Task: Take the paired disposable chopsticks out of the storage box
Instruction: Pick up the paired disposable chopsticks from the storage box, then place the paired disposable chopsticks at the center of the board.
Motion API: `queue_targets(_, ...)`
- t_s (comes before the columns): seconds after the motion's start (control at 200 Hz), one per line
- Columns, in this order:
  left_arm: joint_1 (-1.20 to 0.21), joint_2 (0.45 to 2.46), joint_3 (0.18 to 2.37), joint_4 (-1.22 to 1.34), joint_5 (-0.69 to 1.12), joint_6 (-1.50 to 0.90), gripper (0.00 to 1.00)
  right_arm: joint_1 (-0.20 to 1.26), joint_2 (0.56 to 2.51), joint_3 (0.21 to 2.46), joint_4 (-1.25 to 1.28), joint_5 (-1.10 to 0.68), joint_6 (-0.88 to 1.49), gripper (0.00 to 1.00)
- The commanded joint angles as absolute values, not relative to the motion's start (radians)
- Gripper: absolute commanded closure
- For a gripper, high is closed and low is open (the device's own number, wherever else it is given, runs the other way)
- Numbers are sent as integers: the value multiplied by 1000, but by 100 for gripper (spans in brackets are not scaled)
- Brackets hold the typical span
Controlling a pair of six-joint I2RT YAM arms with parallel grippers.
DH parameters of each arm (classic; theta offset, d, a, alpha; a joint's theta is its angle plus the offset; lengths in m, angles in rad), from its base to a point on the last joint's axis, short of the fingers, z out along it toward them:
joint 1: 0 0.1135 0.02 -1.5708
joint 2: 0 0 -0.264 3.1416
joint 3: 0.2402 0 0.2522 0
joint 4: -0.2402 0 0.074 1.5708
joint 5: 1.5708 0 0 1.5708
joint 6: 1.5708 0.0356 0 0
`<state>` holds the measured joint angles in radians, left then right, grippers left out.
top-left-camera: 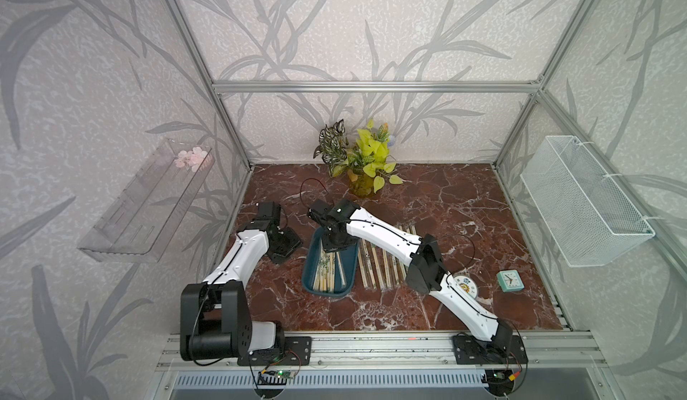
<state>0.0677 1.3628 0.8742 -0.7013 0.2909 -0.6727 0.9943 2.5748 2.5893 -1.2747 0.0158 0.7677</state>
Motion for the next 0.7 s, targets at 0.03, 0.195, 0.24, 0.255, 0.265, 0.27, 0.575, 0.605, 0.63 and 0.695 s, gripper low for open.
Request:
queue_targets(0.03, 76, 1326, 893, -706, 301, -652, 43, 982, 2460, 2620, -1240, 3, 782, 100)
queue_targets(0.195, 77, 1322, 903, -715, 315, -643, 43, 960, 2399, 2611, -1236, 4, 762, 100)
queue_targets(0.24, 76, 1321, 908, -719, 319, -641, 43, 952, 2375, 2592, -1230, 8, 750, 100)
queue_targets(0.255, 76, 1320, 909, -721, 321, -639, 43, 949, 2367, 2585, -1229, 11, 746, 100)
queue_targets(0.265, 77, 1321, 908, -722, 321, -639, 43, 948, 2361, 2580, -1229, 12, 743, 100)
queue_targets(0.27, 76, 1321, 909, -722, 322, -638, 43, 947, 2357, 2576, -1228, 13, 742, 100)
queue_targets(0.575, 76, 1292, 912, -729, 361, -620, 41, 839, 2101, 2160, -1070, 41, 684, 100)
queue_targets(0.605, 76, 1290, 912, -728, 365, -620, 41, 820, 2074, 2100, -1039, 35, 681, 100)
queue_targets(0.63, 76, 1287, 912, -729, 367, -621, 40, 807, 2050, 2050, -1022, 30, 681, 100)
queue_targets(0.695, 75, 1284, 914, -731, 371, -621, 40, 774, 1997, 1931, -961, 30, 672, 100)
